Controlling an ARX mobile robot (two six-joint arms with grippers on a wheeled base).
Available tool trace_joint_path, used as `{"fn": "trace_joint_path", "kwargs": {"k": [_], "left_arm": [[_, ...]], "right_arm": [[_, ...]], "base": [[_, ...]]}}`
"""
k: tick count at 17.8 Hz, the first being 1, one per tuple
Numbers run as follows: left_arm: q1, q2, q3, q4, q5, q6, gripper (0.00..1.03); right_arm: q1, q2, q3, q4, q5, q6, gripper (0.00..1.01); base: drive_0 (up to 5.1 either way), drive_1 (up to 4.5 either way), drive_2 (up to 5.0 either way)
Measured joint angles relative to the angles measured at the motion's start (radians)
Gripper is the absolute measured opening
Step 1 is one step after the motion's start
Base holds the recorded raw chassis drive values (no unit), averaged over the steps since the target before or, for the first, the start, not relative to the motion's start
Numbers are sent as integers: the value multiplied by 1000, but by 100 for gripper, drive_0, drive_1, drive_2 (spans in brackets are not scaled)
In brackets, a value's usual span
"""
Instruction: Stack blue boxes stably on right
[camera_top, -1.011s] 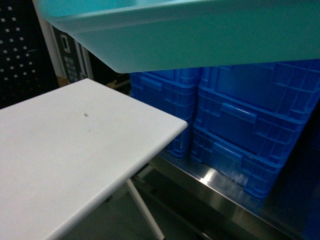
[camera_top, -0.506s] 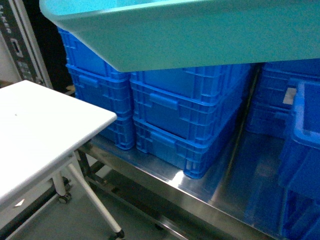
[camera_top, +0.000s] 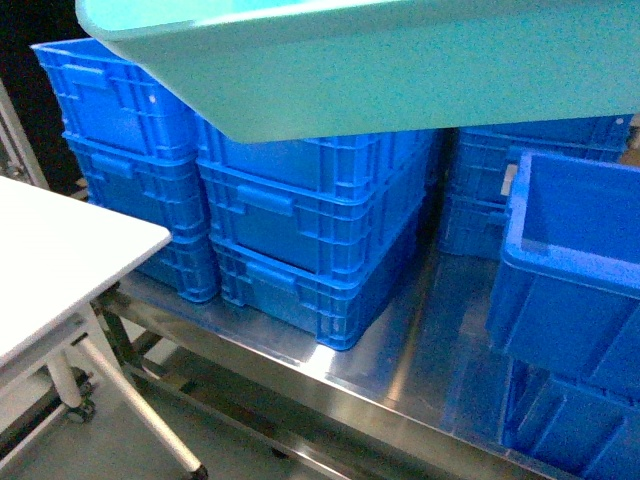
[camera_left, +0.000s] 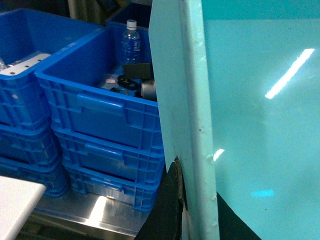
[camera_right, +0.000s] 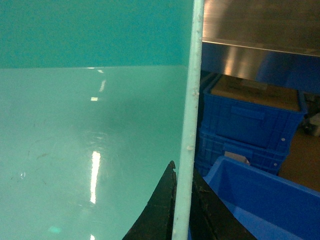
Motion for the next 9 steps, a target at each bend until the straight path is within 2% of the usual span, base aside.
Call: {"fn": "trace_joint_path", "kwargs": {"k": [9], "left_arm": [[0, 0, 0, 2, 0, 0, 2]], "right_arm": [[0, 0, 0, 0, 0, 0, 7]], "base": [[286, -576, -206]]}}
